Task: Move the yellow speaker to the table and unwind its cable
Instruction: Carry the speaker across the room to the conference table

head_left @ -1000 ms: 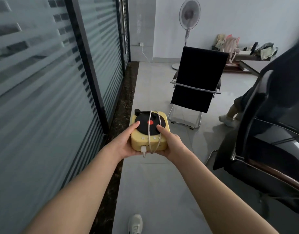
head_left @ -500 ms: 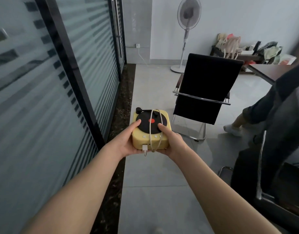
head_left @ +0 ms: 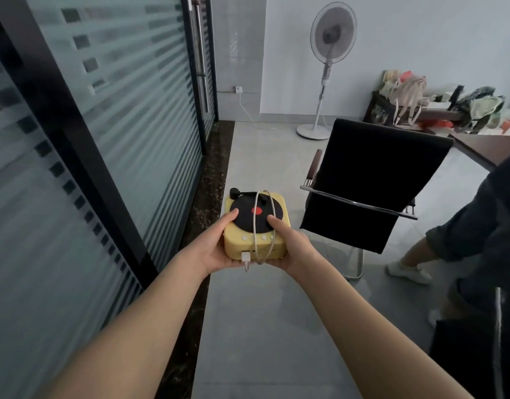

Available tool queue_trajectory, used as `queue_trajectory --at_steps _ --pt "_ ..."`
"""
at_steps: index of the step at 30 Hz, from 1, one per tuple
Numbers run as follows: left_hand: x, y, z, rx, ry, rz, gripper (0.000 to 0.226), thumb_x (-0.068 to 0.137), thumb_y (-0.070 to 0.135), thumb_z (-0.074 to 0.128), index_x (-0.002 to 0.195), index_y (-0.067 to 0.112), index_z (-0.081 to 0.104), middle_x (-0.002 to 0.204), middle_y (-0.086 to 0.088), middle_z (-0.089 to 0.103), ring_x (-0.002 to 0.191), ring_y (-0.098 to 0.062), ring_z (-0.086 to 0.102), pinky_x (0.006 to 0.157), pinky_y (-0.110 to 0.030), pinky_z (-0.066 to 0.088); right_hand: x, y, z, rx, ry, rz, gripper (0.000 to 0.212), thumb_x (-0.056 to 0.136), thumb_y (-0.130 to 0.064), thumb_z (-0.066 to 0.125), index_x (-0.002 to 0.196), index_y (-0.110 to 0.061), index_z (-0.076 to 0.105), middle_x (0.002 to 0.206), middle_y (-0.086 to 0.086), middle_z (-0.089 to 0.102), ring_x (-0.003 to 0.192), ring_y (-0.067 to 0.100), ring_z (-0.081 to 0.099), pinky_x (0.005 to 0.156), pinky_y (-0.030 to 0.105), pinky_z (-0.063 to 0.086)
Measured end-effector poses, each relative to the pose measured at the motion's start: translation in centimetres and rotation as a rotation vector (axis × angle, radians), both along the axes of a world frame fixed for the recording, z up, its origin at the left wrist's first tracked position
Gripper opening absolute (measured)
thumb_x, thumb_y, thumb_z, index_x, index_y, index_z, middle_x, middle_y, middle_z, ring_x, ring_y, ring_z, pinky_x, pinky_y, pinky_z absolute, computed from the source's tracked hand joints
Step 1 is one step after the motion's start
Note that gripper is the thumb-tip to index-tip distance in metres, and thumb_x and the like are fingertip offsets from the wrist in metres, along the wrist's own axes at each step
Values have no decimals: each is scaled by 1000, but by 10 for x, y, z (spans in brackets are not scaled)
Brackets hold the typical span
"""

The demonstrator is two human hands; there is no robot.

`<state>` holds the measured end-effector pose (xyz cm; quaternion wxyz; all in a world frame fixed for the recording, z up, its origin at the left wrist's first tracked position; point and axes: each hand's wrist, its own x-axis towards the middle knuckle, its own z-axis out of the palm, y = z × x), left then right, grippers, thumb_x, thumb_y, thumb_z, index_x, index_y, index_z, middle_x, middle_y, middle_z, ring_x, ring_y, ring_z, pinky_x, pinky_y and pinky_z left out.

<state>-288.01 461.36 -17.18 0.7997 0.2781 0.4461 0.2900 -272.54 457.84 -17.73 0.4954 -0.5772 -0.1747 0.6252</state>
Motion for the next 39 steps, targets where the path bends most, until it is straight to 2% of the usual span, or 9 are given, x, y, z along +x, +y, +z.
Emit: queue_trajectory --at_steps 5,9,14,21,24,28,31,35,39 --pt "13 55 -2 -11 -6 7 42 86 48 55 117 20 60 112 -16 68 102 -36 63 78 -51 54 14 54 1 -25 -3 23 56 74 -35 76 118 -8 53 109 15 68 95 32 68 80 49 58" --pt "26 98 -6 -16 -20 5 38 87 46 55 114 20 61 109 -16 68 101 -36 63 81 -52 53 27 94 1 -30 -4 10 43 77 -32 75 107 -8 55 103 15 68 92 31 68 79 48 58" --pt "38 159 -6 -26 -20 -15 35 88 46 54 109 18 62 105 -15 69 98 -36 63 81 -52 52 35 151 1 -29 -12 -29 56 76 -32 75 120 -5 54 108 16 68 93 32 68 78 47 59" --pt "32 278 7 10 8 -65 35 88 46 53 109 20 62 107 -14 68 98 -35 63 79 -51 52 27 262 11 5 5 -78 51 77 -30 75 117 -5 55 108 16 68 96 33 67 83 50 57" --pt "25 328 13 15 18 -91 36 88 47 52 109 19 61 105 -14 68 97 -35 63 81 -51 52 18 309 16 12 2 -90 52 78 -31 74 118 -4 54 109 18 67 95 34 67 81 48 58" --pt "20 386 14 33 31 -145 42 88 48 52 117 20 59 108 -14 68 96 -35 64 73 -47 54 13 361 15 22 32 -118 52 77 -31 74 118 -4 54 109 17 67 93 33 68 77 46 58" --pt "22 418 11 17 17 -167 41 88 49 51 116 19 60 107 -14 68 95 -35 64 70 -47 55 14 393 11 -1 37 -140 58 75 -32 75 121 -5 53 112 17 67 96 33 67 78 47 59" --pt "26 464 4 4 3 -182 41 88 48 51 115 20 60 105 -14 70 95 -35 64 75 -49 54 17 436 5 -19 31 -157 65 72 -34 77 125 -6 52 114 17 66 96 34 68 76 46 59" --pt "36 516 -4 21 -5 -193 40 88 49 52 114 20 61 95 -12 75 93 -34 66 74 -48 55 27 488 1 -21 20 -158 69 69 -36 79 125 -6 52 114 17 66 96 34 68 73 46 60"
